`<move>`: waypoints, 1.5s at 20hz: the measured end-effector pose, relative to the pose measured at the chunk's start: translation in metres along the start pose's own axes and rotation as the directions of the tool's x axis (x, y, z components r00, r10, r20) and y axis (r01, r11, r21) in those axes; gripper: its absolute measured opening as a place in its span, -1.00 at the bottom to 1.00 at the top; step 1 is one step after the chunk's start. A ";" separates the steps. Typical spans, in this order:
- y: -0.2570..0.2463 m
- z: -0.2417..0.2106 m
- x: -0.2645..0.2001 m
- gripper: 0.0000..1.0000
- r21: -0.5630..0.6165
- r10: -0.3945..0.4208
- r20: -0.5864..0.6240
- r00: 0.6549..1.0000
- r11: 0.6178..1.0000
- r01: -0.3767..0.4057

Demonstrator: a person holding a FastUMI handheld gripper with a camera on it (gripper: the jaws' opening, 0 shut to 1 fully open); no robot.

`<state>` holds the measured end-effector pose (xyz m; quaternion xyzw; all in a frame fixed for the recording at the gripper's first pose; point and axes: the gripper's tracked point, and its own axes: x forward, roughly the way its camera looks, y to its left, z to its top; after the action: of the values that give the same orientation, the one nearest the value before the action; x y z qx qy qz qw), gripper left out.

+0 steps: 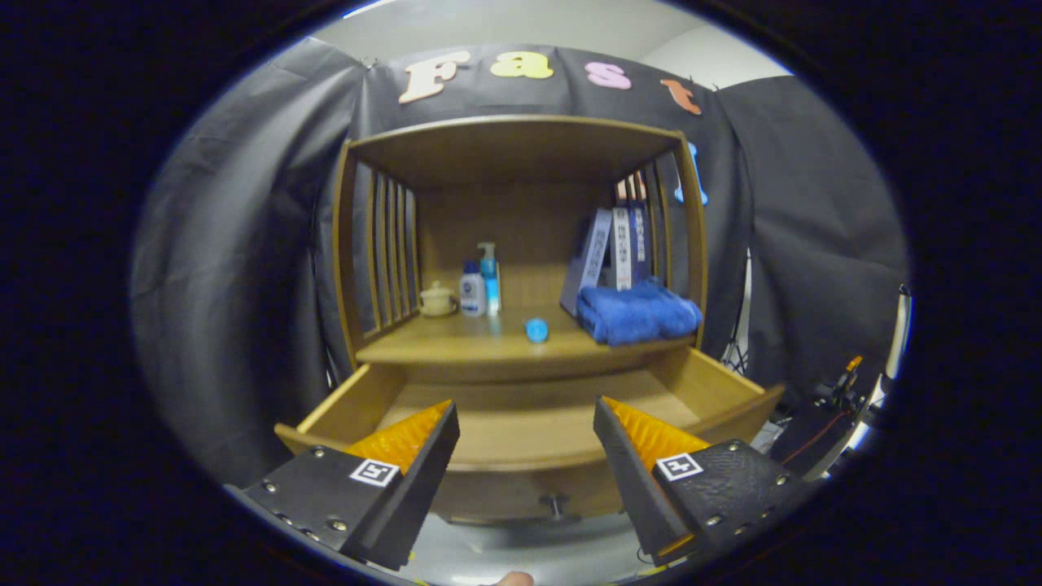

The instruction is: Pull open the drawer, take out the items inside it, and place them on the countertop above the cabinet.

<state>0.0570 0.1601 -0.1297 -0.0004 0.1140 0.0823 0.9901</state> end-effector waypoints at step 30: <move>0.001 -0.031 0.049 0.98 -0.065 0.039 -0.111 0.993 0.997 -0.046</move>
<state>0.0968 0.1684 -0.1707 -0.0358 0.1653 0.1071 0.9798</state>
